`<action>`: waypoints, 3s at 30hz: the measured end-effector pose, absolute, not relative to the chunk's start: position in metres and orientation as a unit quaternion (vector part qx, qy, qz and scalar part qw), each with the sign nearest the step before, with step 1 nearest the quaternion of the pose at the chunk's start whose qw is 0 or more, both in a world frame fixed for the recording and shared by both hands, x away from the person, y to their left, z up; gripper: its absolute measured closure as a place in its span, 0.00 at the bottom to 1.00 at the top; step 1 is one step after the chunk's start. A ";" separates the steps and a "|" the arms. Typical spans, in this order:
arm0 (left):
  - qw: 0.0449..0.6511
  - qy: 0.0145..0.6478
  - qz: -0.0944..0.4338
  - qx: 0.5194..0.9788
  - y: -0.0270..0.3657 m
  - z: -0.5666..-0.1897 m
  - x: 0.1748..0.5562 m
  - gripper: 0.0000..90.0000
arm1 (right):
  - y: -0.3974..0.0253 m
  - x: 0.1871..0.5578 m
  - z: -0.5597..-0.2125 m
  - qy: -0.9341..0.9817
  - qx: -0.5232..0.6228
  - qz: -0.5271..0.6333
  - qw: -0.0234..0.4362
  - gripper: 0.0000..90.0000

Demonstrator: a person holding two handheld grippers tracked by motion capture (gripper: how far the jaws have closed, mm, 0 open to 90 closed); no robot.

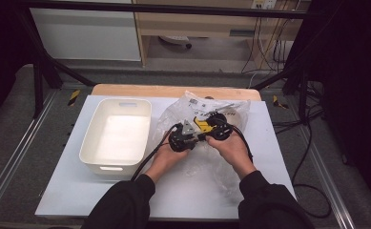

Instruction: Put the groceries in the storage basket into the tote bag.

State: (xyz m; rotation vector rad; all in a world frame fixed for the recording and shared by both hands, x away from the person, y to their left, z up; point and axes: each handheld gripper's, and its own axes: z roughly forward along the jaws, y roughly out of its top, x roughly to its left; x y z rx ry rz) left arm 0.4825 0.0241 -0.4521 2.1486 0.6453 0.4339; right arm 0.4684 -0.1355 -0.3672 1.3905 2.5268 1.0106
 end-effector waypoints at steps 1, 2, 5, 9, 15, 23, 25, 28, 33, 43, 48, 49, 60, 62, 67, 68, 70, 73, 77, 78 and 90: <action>0.415 0.258 0.172 0.855 0.024 -0.452 0.483 0.78 | -0.135 0.468 -0.367 0.826 0.455 0.330 0.042 1.00; 0.414 0.257 0.172 0.856 0.024 -0.453 0.483 0.78 | -0.135 0.468 -0.367 0.826 0.455 0.330 0.042 1.00; 0.414 0.258 0.172 0.856 0.024 -0.453 0.483 0.78 | -0.135 0.468 -0.367 0.827 0.455 0.329 0.042 1.00; 0.414 0.261 0.170 0.855 0.024 -0.454 0.483 0.78 | -0.136 0.469 -0.368 0.826 0.456 0.329 0.042 1.00; 0.410 0.265 0.165 0.857 0.023 -0.456 0.483 0.78 | -0.137 0.469 -0.373 0.826 0.458 0.326 0.041 1.00; 0.413 0.278 0.160 0.853 0.024 -0.453 0.480 0.71 | -0.137 0.469 -0.373 0.826 0.459 0.325 0.043 1.00; 0.409 0.278 0.166 0.853 0.025 -0.452 0.476 0.67 | -0.136 0.469 -0.373 0.824 0.462 0.324 0.040 1.00; 0.406 0.280 0.167 0.854 0.028 -0.451 0.471 0.63 | -0.137 0.470 -0.374 0.825 0.461 0.325 0.041 1.00; 0.408 0.281 0.172 0.852 0.037 -0.444 0.460 0.61 | -0.138 0.469 -0.372 0.823 0.462 0.328 0.042 1.00; 0.410 0.281 0.180 0.849 0.060 -0.434 0.436 0.55 | -0.141 0.468 -0.369 0.820 0.464 0.332 0.044 1.00; 0.430 0.287 0.163 0.840 0.067 -0.426 0.421 0.52 | -0.142 0.467 -0.369 0.821 0.462 0.332 0.047 1.00; 0.434 0.287 0.161 0.839 0.067 -0.424 0.418 0.52 | -0.142 0.467 -0.368 0.820 0.464 0.331 0.045 1.00; 0.467 0.282 0.167 0.821 0.077 -0.398 0.389 0.47 | -0.148 0.463 -0.374 0.819 0.466 0.333 0.042 1.00; 0.471 0.280 0.164 0.820 0.080 -0.395 0.386 0.45 | -0.150 0.461 -0.376 0.817 0.467 0.334 0.041 1.00; 0.487 0.285 0.163 0.809 0.087 -0.387 0.379 0.39 | -0.152 0.459 -0.378 0.818 0.467 0.334 0.041 1.00; 0.492 0.285 0.161 0.807 0.088 -0.385 0.377 0.37 | -0.152 0.458 -0.379 0.818 0.467 0.334 0.040 1.00; 0.499 0.285 0.166 0.801 0.089 -0.381 0.375 0.34 | -0.152 0.457 -0.381 0.818 0.468 0.332 0.038 1.00; 0.504 0.287 0.170 0.797 0.091 -0.375 0.373 0.28 | -0.152 0.456 -0.383 0.818 0.469 0.332 0.037 1.00; 0.509 0.295 0.168 0.791 0.093 -0.370 0.371 0.22 | -0.151 0.453 -0.387 0.821 0.466 0.329 0.039 1.00; 0.510 0.300 0.168 0.789 0.094 -0.368 0.371 0.22 | -0.151 0.452 -0.388 0.821 0.464 0.329 0.039 1.00; 0.525 0.323 0.180 0.767 0.119 -0.353 0.371 0.13 | -0.153 0.443 -0.398 0.824 0.464 0.321 0.041 1.00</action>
